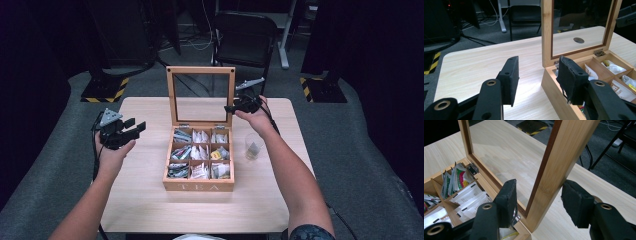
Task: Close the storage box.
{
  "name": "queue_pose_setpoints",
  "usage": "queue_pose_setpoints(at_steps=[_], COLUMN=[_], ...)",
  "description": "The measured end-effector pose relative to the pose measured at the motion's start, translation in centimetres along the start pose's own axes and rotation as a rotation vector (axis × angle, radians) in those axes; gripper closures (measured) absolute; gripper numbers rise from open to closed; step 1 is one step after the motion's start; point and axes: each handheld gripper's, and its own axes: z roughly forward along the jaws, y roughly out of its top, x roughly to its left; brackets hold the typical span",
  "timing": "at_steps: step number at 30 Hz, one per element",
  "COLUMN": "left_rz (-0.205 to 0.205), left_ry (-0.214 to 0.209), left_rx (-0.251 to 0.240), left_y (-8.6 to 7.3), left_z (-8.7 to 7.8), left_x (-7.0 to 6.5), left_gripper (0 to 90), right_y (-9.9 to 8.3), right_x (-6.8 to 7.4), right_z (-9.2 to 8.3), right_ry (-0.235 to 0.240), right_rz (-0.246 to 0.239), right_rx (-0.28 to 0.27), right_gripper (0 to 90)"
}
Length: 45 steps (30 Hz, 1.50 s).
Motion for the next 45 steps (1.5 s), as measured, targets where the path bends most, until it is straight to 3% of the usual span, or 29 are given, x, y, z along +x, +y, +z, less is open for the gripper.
queue_pose_setpoints(at_steps=[10,16,22,30,45], left_rz=[0.006,0.008,0.013,0.016,0.011], left_ry=[-0.008,-0.015,-0.019,-0.021,-0.018], left_rx=[-0.001,-0.001,-0.001,0.003,0.002], left_y=[0.2,0.4,0.5,0.5,0.6], left_z=[0.3,0.6,0.8,0.8,0.9], left_x=[-0.3,-0.6,-0.9,-0.9,-1.0], left_gripper=[51.7,51.7,51.6,51.7,51.7], right_y=[-0.1,0.0,0.0,0.1,0.3], right_x=[0.0,0.0,0.1,0.3,1.0], right_z=[-0.6,-1.2,-1.5,-1.8,-1.7], right_ry=[0.012,0.024,0.006,0.003,-0.044], right_rz=[0.007,0.010,-0.004,-0.004,-0.001], right_rx=[0.001,0.003,0.004,0.007,0.010], right_gripper=[52.2,58.8,67.4,66.5,64.7])
